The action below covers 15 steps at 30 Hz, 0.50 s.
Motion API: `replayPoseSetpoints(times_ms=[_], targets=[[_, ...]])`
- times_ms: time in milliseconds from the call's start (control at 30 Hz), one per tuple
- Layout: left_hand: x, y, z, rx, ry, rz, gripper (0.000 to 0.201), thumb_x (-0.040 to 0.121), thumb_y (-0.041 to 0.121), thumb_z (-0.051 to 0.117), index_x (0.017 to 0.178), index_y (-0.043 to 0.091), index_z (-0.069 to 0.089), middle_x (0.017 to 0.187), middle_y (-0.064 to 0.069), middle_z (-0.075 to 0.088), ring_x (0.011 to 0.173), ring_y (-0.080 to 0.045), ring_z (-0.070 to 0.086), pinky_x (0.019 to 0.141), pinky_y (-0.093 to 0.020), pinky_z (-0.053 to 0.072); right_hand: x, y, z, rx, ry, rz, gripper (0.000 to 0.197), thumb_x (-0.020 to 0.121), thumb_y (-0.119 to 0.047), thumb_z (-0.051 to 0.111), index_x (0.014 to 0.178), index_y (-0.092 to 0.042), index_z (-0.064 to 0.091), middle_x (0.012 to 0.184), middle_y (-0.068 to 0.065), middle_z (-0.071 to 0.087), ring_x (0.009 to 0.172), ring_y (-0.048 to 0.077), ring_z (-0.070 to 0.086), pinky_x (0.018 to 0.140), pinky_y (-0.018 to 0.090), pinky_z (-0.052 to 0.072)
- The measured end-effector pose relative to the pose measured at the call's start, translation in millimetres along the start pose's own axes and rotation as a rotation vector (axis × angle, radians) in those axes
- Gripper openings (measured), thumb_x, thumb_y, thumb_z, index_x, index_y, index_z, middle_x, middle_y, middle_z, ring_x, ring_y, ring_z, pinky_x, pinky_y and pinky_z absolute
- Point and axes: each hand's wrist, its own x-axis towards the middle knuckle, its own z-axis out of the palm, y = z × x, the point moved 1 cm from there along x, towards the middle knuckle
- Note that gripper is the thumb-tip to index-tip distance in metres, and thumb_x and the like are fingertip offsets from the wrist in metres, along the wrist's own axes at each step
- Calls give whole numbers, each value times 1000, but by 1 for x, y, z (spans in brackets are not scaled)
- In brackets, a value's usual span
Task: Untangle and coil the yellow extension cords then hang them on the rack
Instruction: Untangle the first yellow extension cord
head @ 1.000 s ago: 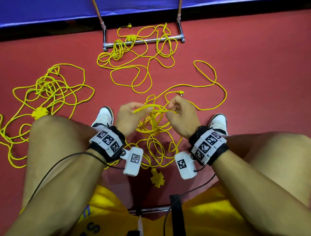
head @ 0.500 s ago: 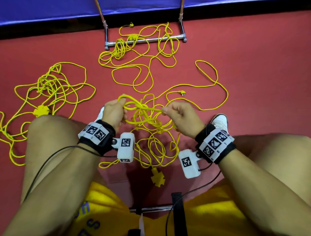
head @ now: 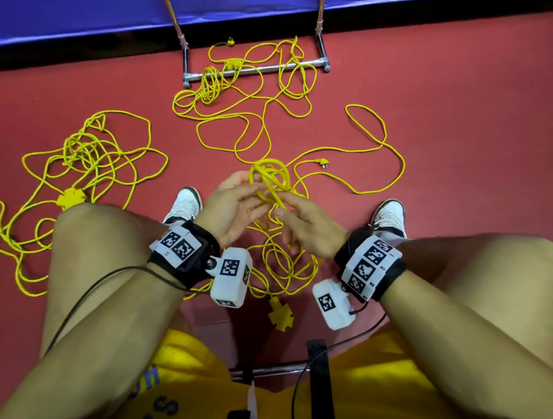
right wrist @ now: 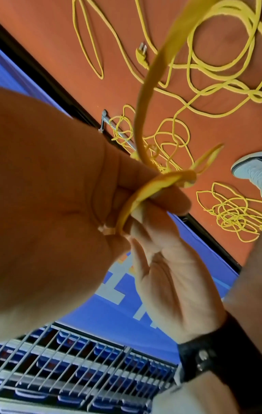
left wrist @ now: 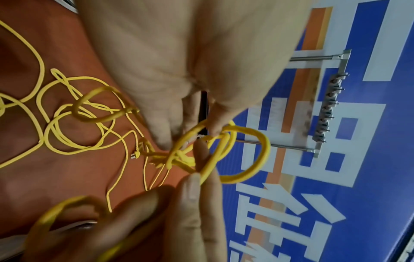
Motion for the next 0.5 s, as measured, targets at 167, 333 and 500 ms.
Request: replayPoseSetpoints(times_ms=[167, 333, 500], targets=[[4, -8, -1, 208, 287, -45, 11, 98, 4, 54, 94, 13, 49, 70, -7, 51, 52, -16, 55, 53, -31, 57, 2, 1, 9, -38, -6, -128, 45, 103, -15, 44, 145, -31, 41, 100, 4, 64, 77, 18, 64, 68, 38, 60], [3, -3, 1, 52, 179, -50, 16, 100, 2, 41, 92, 6, 54, 75, -11, 68, 68, -22, 69, 60, -32, 59, -1, 1, 8, -219, -25, -196, 42, 100, -17, 52, 142, -22, 49, 126, -12, 61, 71, 6, 67, 71, 28, 54], [-3, 2, 5, -132, 127, -76, 31, 91, -6, 30, 104, -5, 58, 85, -16, 69, 83, -27, 73, 78, -38, 61, -3, -5, 11, -472, -70, -306, 32, 95, -14, 61, 127, -11, 61, 90, -17, 49, 83, 6, 50, 78, 23, 37]])
